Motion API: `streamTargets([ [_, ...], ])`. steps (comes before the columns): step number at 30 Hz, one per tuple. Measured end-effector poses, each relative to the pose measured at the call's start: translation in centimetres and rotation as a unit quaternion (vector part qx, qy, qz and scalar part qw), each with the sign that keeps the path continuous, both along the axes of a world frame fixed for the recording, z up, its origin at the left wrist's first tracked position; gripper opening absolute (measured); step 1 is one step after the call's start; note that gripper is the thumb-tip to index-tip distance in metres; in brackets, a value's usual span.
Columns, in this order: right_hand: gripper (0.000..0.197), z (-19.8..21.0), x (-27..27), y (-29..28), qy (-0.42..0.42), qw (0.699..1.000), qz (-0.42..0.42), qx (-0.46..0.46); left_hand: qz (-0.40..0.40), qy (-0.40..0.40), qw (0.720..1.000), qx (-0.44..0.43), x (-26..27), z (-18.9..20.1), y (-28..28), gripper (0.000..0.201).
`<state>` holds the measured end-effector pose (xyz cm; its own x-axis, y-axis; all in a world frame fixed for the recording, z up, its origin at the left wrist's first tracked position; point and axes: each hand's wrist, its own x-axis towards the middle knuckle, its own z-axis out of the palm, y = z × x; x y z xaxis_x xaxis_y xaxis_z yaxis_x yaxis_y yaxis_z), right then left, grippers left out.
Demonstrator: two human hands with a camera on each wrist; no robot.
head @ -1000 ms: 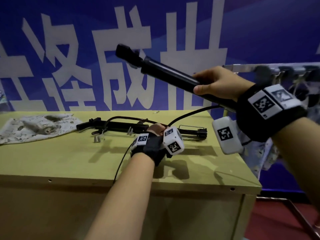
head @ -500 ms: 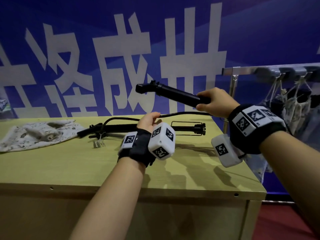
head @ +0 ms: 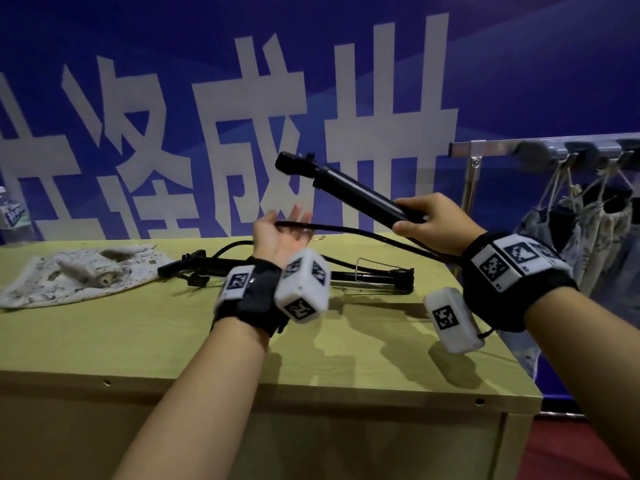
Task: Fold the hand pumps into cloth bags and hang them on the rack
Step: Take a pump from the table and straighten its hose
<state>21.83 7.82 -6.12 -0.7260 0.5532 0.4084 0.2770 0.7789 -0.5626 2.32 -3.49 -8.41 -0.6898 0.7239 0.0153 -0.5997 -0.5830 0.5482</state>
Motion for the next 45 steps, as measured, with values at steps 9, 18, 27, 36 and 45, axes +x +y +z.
streamTargets([
  [9,0.05,-0.3,0.0,-0.9,-0.058,0.996,0.057,0.019,-0.016,0.088,0.996,-0.003,-3.4,-0.1,-3.6,0.022],
  [18,0.051,-1.9,-0.2,0.1,-0.117,0.99,0.013,0.081,0.05,0.147,0.976,-0.151,-5.4,1.6,-5.3,0.023],
  [27,0.046,-2.1,-0.6,0.1,-0.153,0.982,0.018,0.113,0.059,0.114,0.945,-0.301,-7.7,0.4,-6.5,0.018],
  [36,0.041,-2.5,-2.3,-1.7,-0.188,0.972,0.093,0.102,0.085,0.265,0.812,-0.514,-9.1,-0.7,-6.7,0.014],
  [45,0.029,-3.3,-4.7,-1.1,-0.203,0.971,-0.02,0.128,-0.073,0.308,0.8,-0.51,-8.8,1.5,-9.0,0.014],
])
